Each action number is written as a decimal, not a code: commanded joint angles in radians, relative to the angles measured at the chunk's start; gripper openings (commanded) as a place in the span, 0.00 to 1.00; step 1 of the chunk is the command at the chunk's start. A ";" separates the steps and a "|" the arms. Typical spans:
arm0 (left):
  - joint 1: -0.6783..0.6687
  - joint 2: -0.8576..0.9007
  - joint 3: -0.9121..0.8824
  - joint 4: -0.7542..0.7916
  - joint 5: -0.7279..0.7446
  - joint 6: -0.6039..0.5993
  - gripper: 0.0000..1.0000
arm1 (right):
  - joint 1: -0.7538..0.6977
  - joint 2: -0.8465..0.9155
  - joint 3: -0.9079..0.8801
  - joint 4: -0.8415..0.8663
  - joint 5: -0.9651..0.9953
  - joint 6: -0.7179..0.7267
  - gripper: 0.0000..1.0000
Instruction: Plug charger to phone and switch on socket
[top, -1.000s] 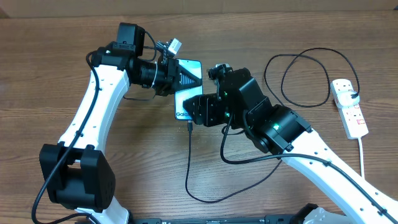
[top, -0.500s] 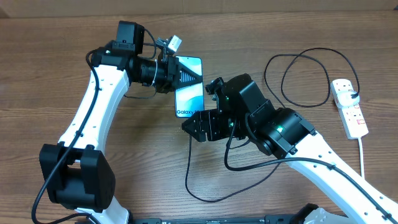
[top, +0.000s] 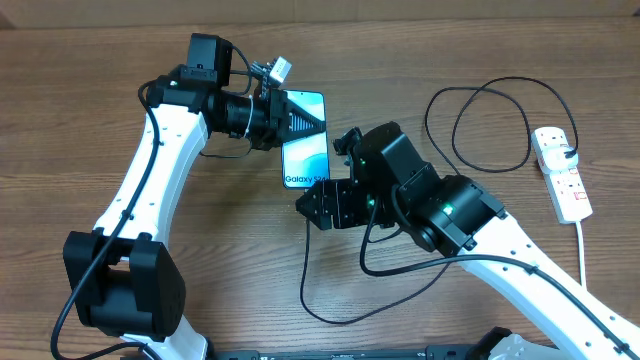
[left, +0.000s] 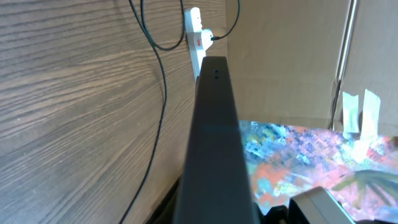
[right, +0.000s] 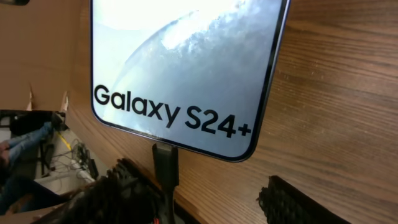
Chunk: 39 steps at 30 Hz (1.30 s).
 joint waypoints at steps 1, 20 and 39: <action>0.000 -0.010 0.003 0.005 0.046 -0.043 0.04 | 0.025 -0.007 0.021 0.012 0.058 0.049 0.65; 0.000 -0.010 0.003 0.005 0.047 -0.044 0.04 | 0.094 -0.006 0.021 0.064 0.194 0.088 0.42; 0.000 -0.010 0.003 0.005 0.046 -0.043 0.04 | 0.127 0.047 0.021 0.073 0.230 0.088 0.43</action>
